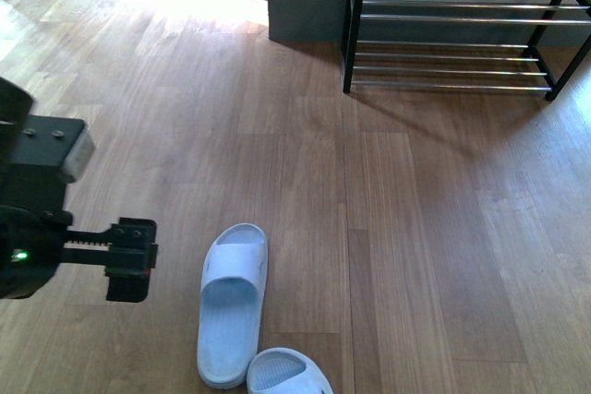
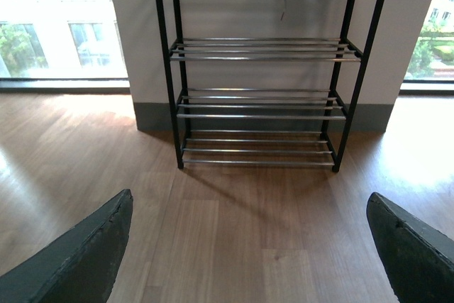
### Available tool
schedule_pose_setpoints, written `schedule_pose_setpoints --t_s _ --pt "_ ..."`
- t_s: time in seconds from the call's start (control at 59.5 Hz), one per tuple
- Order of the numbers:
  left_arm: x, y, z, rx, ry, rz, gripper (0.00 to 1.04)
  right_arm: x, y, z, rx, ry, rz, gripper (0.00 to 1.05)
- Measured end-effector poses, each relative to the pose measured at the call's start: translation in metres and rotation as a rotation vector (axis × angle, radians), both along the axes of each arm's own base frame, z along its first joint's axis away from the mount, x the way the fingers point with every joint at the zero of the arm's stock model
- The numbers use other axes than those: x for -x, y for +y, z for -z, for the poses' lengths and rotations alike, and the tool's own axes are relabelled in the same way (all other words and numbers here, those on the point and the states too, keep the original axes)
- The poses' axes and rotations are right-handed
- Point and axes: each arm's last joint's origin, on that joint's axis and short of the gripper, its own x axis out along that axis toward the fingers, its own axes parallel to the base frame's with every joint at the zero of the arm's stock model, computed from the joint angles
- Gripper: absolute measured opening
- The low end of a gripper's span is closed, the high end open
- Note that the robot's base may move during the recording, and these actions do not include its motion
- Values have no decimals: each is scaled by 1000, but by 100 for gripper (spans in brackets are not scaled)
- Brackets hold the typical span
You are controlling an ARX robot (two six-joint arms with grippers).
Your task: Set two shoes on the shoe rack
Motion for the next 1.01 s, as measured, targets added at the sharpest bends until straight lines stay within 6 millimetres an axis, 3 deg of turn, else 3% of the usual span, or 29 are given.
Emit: schedule_pose_setpoints --t_s 0.185,0.336,0.689,1.008 --pt "-52 -14 76 -150 198 173 95 0 0 0 0 0 0 96" --pt "-72 -25 115 -209 243 282 95 0 0 0 0 0 0 96" --pt "-94 -51 165 -297 235 454 95 0 0 0 0 0 0 96" --pt "-108 -59 200 -364 166 508 95 0 0 0 0 0 0 96"
